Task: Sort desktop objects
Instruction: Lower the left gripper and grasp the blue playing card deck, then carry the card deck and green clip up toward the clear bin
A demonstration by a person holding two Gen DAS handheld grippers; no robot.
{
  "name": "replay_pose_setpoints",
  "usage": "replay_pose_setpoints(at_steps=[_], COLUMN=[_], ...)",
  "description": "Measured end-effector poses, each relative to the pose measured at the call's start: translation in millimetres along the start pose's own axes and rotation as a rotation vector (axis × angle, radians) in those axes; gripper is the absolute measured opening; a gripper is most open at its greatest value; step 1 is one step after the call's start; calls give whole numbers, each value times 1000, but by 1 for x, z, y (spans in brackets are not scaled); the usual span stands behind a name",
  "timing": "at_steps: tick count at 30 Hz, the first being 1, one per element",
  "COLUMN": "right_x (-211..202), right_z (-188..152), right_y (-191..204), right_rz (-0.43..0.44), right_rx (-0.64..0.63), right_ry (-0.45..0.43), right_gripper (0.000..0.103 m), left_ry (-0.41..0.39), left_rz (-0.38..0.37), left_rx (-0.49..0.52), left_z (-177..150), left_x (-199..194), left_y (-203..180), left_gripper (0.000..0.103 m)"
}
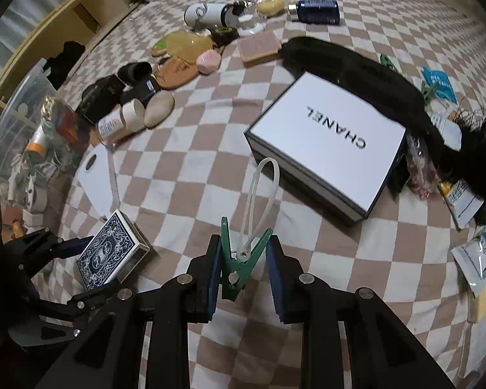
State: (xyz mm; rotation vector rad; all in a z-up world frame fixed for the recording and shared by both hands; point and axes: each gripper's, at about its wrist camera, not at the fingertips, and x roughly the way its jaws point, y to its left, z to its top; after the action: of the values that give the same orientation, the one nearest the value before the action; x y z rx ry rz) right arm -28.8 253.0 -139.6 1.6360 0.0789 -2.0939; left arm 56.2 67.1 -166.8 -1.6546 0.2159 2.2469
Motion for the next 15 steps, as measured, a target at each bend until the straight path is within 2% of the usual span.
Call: replay_pose_setpoints(at_steps=[6, 15], right_x=[-15, -42], right_z=[9, 25], right_y=[10, 26], right_rz=[-2, 14], right_rx=[-13, -20], right_ry=[-41, -114], right_gripper=[28, 28], left_ry=[-118, -267], left_rz=[22, 56], left_rx=[9, -63], left_z=[10, 23], left_x=[-34, -85], left_y=[1, 26], left_gripper=[59, 59])
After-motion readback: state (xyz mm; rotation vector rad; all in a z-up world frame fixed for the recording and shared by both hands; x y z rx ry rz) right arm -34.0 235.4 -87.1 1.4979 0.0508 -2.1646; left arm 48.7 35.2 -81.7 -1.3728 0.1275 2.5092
